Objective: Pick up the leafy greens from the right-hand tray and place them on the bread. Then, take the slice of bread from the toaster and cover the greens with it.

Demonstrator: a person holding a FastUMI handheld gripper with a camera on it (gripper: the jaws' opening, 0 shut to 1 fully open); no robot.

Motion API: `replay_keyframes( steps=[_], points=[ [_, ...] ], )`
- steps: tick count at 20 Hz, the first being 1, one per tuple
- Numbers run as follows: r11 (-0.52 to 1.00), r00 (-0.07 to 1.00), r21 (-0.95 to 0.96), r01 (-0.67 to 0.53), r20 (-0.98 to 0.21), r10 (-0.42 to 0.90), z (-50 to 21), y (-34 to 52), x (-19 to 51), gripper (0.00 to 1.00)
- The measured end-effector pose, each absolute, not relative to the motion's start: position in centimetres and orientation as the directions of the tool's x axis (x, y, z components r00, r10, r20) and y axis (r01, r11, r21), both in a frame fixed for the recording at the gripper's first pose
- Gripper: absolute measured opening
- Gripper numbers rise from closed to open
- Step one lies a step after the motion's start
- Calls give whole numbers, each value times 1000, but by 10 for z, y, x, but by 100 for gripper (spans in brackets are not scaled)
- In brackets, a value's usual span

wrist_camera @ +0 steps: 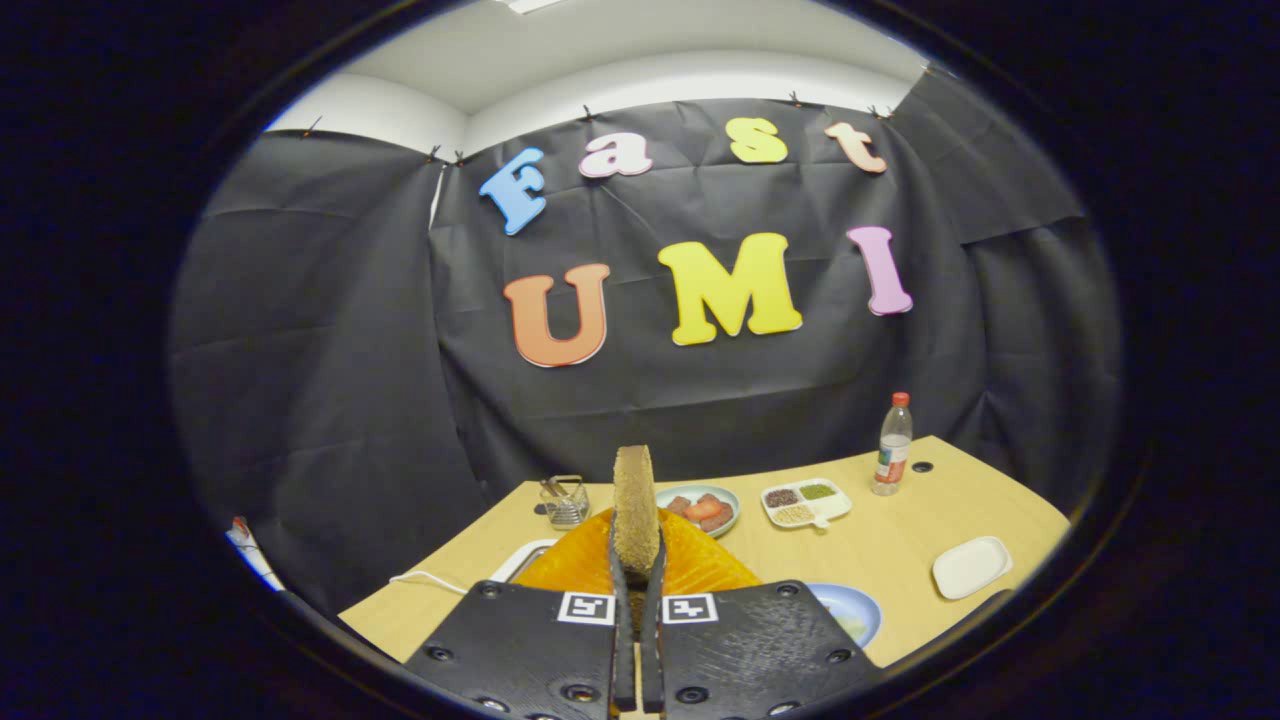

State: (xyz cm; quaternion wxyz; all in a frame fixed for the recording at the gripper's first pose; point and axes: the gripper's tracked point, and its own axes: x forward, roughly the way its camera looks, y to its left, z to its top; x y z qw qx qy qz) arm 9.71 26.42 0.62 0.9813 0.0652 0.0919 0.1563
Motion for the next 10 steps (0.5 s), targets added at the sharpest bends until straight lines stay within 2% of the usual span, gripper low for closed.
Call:
replay_keyframes(
  steps=[10],
  points=[
    [961,924,217,-169,-306,232,-97,211,127,3]
  ],
)
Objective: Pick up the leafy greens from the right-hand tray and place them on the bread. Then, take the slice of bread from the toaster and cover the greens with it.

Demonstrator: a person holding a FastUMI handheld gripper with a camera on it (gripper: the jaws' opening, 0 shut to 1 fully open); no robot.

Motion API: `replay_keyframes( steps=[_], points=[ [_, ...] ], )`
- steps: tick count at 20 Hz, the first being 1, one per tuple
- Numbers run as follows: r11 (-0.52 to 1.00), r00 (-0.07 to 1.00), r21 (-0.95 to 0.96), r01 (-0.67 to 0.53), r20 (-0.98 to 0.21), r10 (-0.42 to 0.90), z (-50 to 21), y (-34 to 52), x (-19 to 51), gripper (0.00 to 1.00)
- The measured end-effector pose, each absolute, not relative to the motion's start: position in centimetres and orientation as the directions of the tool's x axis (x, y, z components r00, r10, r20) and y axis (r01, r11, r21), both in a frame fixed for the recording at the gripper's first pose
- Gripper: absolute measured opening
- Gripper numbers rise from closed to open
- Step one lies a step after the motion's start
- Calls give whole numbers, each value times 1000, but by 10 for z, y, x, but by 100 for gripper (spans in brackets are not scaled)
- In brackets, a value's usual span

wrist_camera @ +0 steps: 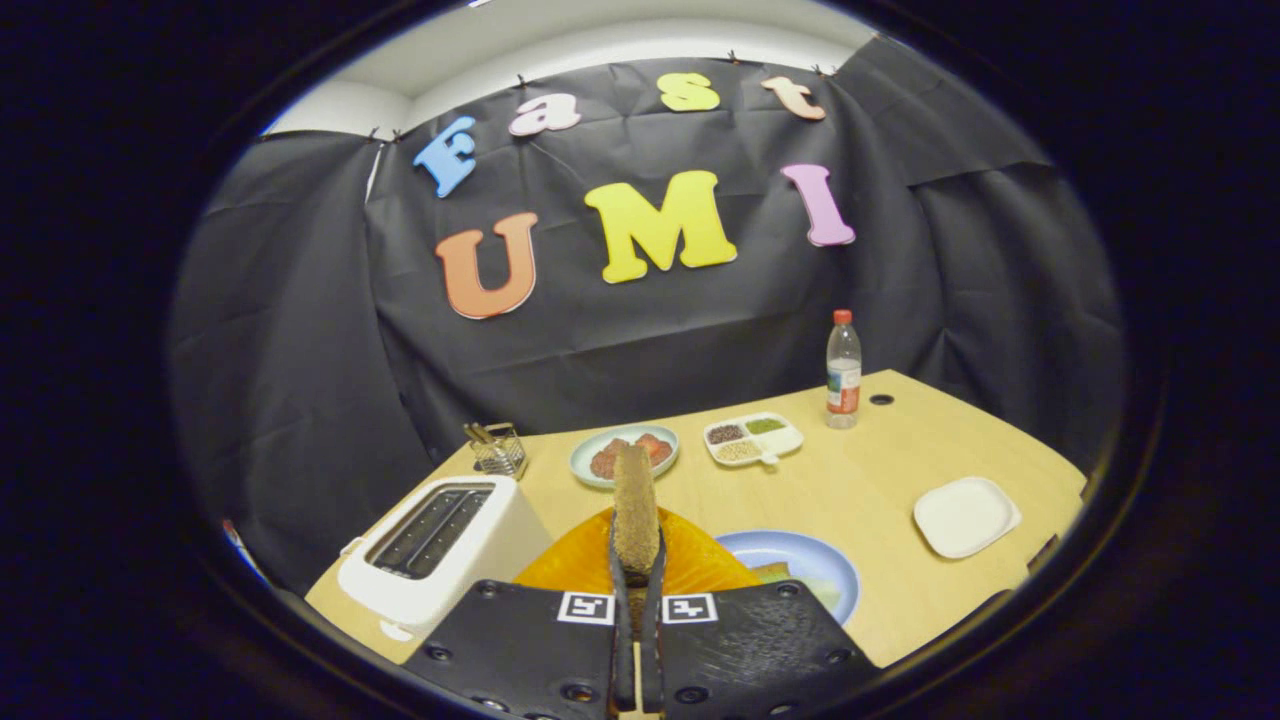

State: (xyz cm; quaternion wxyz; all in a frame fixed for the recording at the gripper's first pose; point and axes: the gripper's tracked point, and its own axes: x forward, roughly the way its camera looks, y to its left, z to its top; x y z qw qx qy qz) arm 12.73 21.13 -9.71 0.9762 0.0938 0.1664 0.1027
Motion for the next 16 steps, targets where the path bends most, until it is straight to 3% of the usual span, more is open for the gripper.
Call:
replay_keyframes(
  steps=[12,16],
  points=[
    [913,893,402,-65,-385,233,-159,179,151,3],
    [922,885,386,-33,-417,206,-171,167,153,3]
  ],
)
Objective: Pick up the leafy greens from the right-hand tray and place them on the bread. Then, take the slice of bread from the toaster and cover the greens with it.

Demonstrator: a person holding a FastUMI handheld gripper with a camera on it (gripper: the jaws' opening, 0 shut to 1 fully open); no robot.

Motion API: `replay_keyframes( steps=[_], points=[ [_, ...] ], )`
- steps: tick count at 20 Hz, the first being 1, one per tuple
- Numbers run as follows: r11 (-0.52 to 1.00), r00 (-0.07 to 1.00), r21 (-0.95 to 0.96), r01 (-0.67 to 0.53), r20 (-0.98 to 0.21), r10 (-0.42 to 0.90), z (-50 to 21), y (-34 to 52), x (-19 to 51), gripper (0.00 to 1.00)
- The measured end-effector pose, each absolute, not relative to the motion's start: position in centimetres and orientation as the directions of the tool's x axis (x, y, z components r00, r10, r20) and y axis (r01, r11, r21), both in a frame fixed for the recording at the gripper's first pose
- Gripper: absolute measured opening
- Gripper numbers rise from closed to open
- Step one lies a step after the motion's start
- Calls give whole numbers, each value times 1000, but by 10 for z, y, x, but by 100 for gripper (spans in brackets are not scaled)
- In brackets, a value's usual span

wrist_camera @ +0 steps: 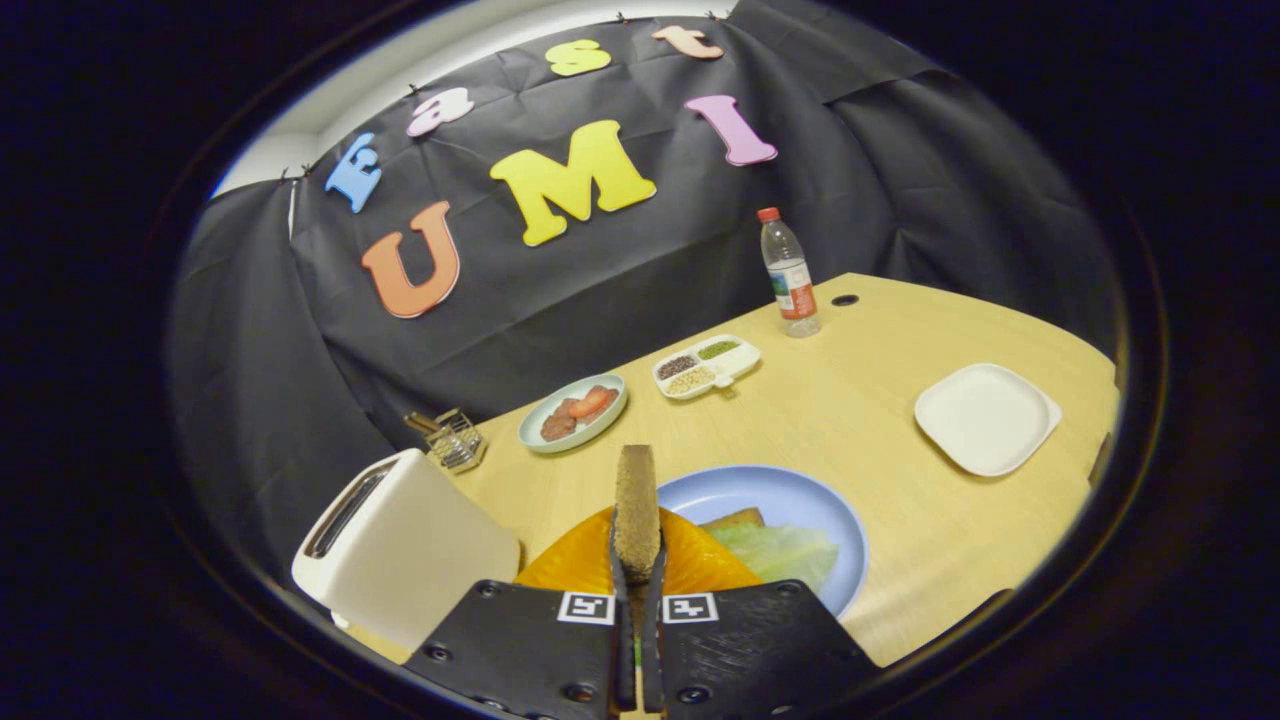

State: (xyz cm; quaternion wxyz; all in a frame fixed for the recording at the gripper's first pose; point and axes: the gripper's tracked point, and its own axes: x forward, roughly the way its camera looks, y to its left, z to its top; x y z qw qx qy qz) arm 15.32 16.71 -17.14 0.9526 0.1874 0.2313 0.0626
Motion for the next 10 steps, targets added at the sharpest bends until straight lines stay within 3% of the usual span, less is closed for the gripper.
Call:
replay_keyframes(
  steps=[3,10],
  points=[
    [935,886,354,-13,-430,175,-174,159,153,8],
    [949,873,315,28,-469,130,-190,138,153,28]
  ],
)
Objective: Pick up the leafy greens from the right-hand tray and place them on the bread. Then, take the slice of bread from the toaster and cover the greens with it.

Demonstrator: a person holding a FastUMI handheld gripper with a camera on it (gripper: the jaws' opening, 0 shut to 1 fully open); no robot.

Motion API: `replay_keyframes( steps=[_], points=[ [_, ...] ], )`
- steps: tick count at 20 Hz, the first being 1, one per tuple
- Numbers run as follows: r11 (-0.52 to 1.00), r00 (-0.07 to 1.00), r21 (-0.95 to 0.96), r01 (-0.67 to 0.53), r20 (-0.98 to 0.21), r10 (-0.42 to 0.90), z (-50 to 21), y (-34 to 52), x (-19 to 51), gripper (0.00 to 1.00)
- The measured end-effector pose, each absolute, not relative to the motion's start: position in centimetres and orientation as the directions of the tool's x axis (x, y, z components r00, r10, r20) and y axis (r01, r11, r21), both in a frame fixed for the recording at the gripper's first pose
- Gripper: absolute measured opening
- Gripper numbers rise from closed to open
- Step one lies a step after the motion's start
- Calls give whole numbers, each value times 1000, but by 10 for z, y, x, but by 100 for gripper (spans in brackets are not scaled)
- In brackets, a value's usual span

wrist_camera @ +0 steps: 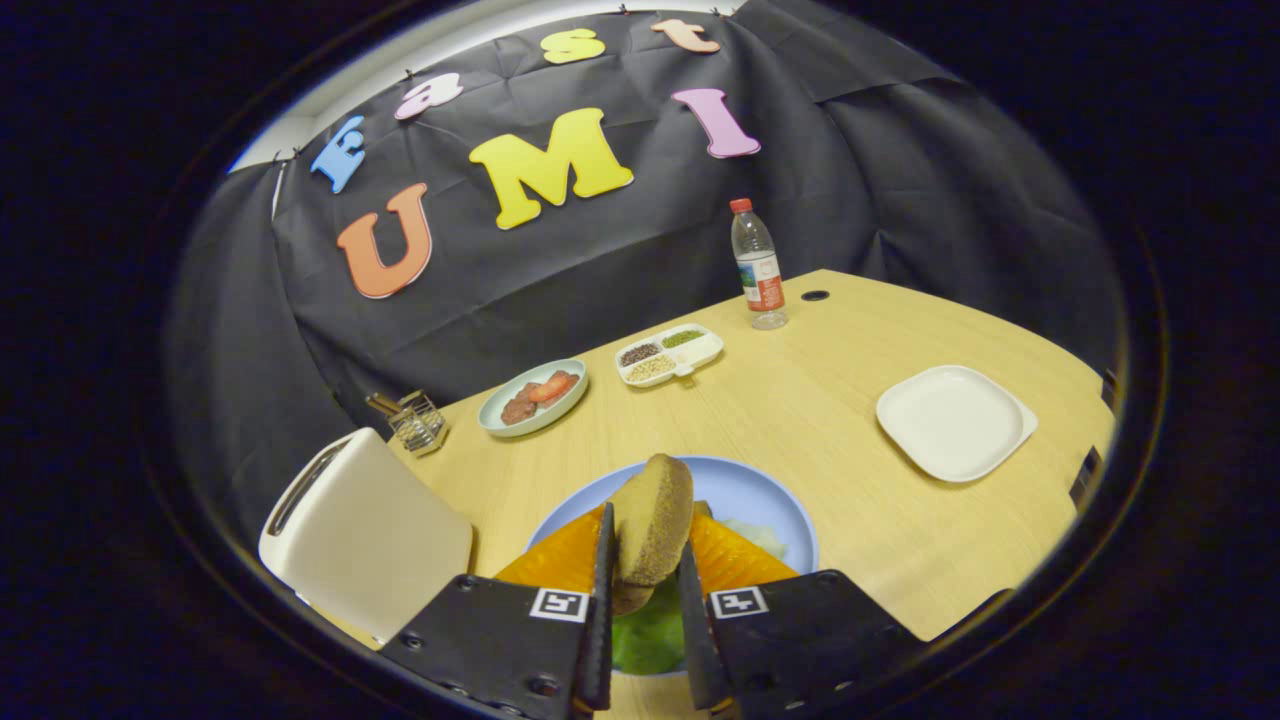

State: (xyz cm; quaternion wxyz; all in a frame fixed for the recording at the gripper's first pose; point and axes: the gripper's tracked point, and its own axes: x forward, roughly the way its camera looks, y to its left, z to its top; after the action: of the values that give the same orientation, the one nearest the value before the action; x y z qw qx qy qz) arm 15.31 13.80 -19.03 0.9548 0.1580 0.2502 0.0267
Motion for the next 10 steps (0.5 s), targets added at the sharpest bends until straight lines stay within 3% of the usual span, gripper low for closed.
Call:
replay_keyframes(
  steps=[10],
  points=[
    [966,890,255,37,-449,84,-190,111,157,87]
  ],
)
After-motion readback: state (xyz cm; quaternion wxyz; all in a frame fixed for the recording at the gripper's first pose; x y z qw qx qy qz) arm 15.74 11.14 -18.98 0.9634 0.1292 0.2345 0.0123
